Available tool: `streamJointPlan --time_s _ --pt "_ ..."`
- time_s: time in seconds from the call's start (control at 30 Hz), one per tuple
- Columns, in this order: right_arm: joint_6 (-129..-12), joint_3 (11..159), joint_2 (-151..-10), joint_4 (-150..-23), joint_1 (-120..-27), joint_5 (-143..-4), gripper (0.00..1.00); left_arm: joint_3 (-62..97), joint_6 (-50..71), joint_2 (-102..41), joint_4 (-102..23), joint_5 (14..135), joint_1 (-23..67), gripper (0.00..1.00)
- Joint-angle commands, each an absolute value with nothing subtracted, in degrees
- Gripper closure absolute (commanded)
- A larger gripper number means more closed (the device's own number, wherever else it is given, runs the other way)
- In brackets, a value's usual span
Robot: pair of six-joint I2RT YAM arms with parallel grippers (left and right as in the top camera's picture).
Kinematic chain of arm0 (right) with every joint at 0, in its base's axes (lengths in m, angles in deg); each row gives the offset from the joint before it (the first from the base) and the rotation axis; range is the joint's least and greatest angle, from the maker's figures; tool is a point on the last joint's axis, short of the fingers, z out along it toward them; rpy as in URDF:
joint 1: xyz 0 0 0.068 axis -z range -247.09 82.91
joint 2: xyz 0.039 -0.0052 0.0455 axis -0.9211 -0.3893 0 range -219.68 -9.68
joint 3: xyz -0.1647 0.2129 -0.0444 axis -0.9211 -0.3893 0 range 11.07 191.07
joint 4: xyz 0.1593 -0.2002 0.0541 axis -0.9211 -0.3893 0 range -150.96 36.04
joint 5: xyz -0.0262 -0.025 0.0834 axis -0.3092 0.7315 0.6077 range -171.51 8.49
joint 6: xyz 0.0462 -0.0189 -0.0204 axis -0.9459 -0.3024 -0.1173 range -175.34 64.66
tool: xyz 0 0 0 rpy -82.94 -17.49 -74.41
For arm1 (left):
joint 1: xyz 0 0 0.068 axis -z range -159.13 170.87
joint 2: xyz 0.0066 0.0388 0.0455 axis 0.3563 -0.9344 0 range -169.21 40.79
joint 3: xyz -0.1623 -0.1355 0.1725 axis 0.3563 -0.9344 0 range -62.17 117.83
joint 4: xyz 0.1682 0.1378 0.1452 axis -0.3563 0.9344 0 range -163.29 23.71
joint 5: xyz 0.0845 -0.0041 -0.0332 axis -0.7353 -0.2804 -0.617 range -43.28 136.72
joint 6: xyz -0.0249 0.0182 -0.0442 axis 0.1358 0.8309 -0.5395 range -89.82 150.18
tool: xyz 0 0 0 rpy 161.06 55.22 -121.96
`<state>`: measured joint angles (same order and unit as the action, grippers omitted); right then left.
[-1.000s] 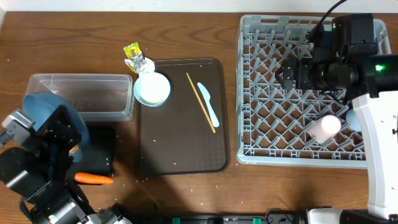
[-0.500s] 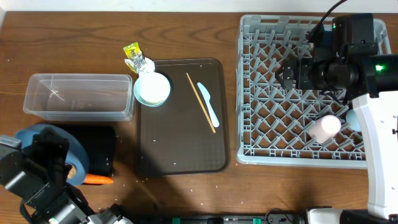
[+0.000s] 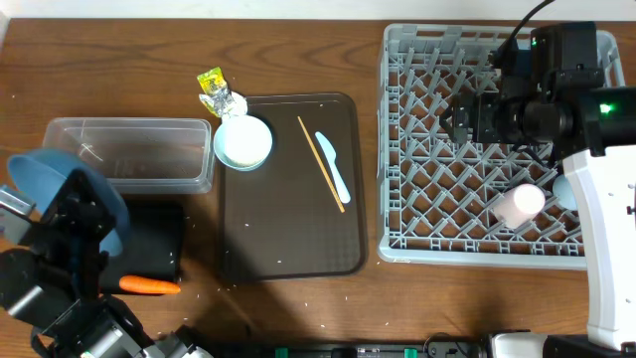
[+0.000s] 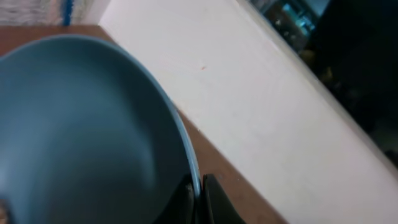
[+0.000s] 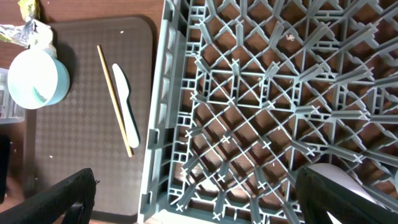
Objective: Sort waste into correct bins and load items into the dishwasher rack
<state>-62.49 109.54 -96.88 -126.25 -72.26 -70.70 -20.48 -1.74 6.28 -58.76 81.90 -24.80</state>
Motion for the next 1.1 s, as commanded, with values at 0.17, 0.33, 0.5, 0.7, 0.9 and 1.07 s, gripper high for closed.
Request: streamJointPlan --time_s 0.17,0.33,0.5,0.7,0.9,1.07 --pt "-61.90 109.52 -96.97 -127.02 -72.74 -70.77 0.05 -20.13 5.36 6.85 -60.80 84.63 -25.02 0.94" --pt "-61.93 109.52 -96.97 -126.34 -72.74 -70.77 0.05 -20.37 -2.27 4.84 -72.10 90.36 -24.64 0.94" --pt "-61.93 109.52 -96.97 -126.62 -72.74 -70.77 0.05 -20.43 0.11 4.45 -65.56 85.81 -24.64 0.94" --pt "-61.90 109.52 -96.97 -127.00 -72.74 -70.77 0.05 -20.43 -0.91 4.69 -68.53 89.85 -24.64 0.94" --pt "-61.93 109.52 -96.97 -126.84 -72.74 -70.77 0.04 -20.30 -4.19 4.25 -71.51 90.62 -24.64 0.94" --pt "-61.90 109.52 -96.97 -127.02 -72.74 -70.77 0.05 -20.39 0.62 4.45 -59.22 79.56 -24.47 0.94"
